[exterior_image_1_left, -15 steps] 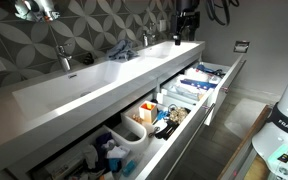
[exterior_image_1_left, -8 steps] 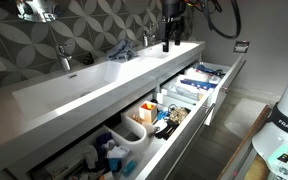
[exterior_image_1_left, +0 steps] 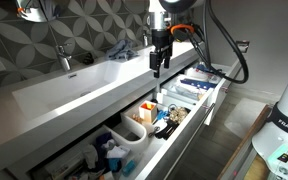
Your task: Remove the box from the open drawer on the left and put it on the windowsill.
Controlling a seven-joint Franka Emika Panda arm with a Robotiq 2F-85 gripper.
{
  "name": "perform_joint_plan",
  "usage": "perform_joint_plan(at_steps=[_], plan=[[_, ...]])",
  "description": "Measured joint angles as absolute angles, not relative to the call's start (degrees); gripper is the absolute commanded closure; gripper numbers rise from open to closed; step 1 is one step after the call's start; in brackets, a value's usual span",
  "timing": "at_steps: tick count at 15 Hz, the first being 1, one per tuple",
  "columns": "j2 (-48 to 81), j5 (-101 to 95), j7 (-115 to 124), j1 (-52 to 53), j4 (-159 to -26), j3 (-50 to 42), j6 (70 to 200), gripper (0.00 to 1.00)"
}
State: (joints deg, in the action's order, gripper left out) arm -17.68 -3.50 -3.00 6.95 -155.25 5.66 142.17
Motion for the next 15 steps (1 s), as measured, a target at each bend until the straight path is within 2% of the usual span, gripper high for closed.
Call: perform_joint_plan(at_steps=[7,15], plan=[[-2.3,-8.0,-1.7,5.6,-154.6,5.7,159.0,0.0],[-1.4,-8.3,-1.4,5.6,-154.3,5.7,159.5,0.0]])
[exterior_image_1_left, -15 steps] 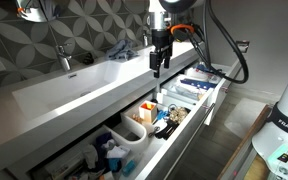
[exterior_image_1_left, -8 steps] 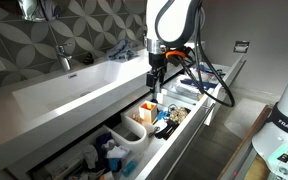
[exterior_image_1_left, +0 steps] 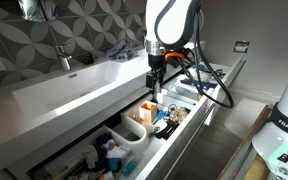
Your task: Remove the box from the open drawer on the left and put it on the windowsill.
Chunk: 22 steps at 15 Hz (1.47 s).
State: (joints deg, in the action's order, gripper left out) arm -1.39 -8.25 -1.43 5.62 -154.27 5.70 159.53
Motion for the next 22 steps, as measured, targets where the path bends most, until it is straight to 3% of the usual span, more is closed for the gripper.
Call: perform_joint_plan(at_steps=[10,22], plan=[[8.5,-15.6,12.2,8.4,-149.1,5.6,161.9,0.0],[25.9,-32.5,35.5,19.3,-138.1,-4.7,166.4,0.0]])
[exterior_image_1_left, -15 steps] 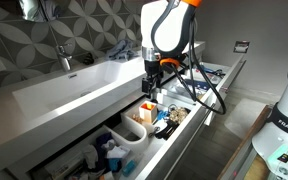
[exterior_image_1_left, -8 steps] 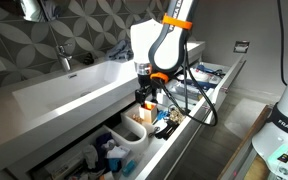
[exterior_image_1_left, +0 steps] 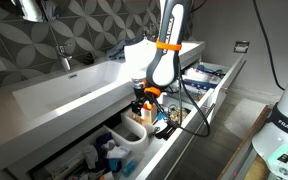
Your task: Remove the box from the open drawer on the left and put it on the windowsill.
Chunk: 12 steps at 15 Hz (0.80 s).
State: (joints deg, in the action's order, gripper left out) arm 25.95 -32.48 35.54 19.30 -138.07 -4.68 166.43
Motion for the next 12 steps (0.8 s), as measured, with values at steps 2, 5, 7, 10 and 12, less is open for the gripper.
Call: perform_joint_plan(at_steps=[2,5,7,10,12], plan=[[28.3,-32.5,35.8,19.7,-136.8,-5.0,167.4,0.0],[31.1,-32.5,36.2,20.6,-134.9,-6.5,169.2,0.34],[32.0,-32.5,36.4,21.3,-134.0,-7.5,170.1,0.49],[32.4,-32.5,36.4,21.8,-133.4,-8.2,170.4,0.7],[32.4,-32.5,36.4,21.9,-133.3,-8.3,170.4,0.84]])
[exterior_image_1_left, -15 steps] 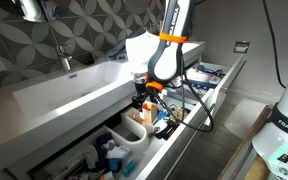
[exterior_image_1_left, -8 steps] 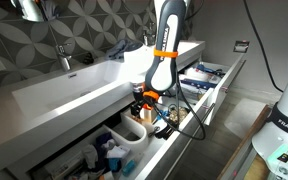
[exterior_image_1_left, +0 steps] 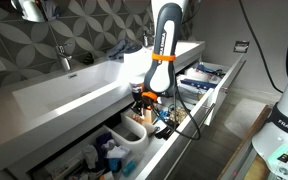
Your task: Remove the box from the open drawer on the left and put it on the windowsill.
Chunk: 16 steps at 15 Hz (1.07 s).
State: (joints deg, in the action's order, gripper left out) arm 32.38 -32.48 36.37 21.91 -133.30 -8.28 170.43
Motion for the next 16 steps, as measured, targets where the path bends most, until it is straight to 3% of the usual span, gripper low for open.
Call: perform_joint_plan(at_steps=[2,11,16], plan=[[32.4,-32.5,36.3,22.0,-133.3,-8.3,170.4,0.99],[31.0,-32.5,34.9,22.7,-134.5,-9.6,169.0,0.99],[20.6,-32.5,27.9,22.5,-142.8,-9.0,164.6,0.99]])
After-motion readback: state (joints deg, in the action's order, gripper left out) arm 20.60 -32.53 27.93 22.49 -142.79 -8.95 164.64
